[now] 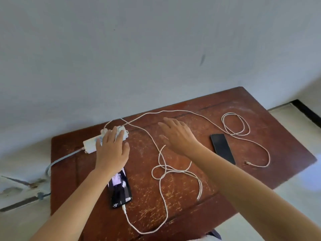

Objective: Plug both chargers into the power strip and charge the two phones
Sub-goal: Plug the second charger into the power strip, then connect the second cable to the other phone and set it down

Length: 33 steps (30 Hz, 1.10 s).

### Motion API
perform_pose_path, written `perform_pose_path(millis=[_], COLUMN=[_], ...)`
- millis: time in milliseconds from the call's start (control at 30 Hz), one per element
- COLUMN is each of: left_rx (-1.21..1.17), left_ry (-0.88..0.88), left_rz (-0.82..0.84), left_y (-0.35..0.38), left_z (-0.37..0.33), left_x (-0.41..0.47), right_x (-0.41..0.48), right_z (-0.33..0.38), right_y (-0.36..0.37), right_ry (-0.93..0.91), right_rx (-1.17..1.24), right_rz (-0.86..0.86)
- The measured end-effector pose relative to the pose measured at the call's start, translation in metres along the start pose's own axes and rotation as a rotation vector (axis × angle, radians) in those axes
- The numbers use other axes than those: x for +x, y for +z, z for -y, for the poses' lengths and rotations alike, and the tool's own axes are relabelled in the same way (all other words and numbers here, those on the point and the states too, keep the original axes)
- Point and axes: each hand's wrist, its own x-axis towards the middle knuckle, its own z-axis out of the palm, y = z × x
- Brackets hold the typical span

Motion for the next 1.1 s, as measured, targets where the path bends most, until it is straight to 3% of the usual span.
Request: perform_pose_path(millis=[400,533,733,933,1100], left_rx=[0.022,0.082,0.09,0.161,0.026], left_ry=[0.326,0.326,0.159,0.129,0.029], left_rz=[0.346,0.416,0.538,0.607,0.672], left_y=[0.103,0.131,0.171,0.188,0.18], left_z=[-0.192,-0.239,-0.281,-0.281,-0.279], left_x=[0.005,0.008,0.005,0.001,0.013], right_x=[-0.184,-0.212,-0.223,-0.203,-0.189], right_z=[-0.175,-0.216,-0.252,-0.244,-0.221], right_y=[0.058,0.086,0.122,0.138,0.149], right_ry=[0.624,0.693,0.681,0.604,0.673], right_rx=[0.134,0.263,0.362,0.374,0.4], right_rz=[0.09,0.104,0.07,0.045,0.013])
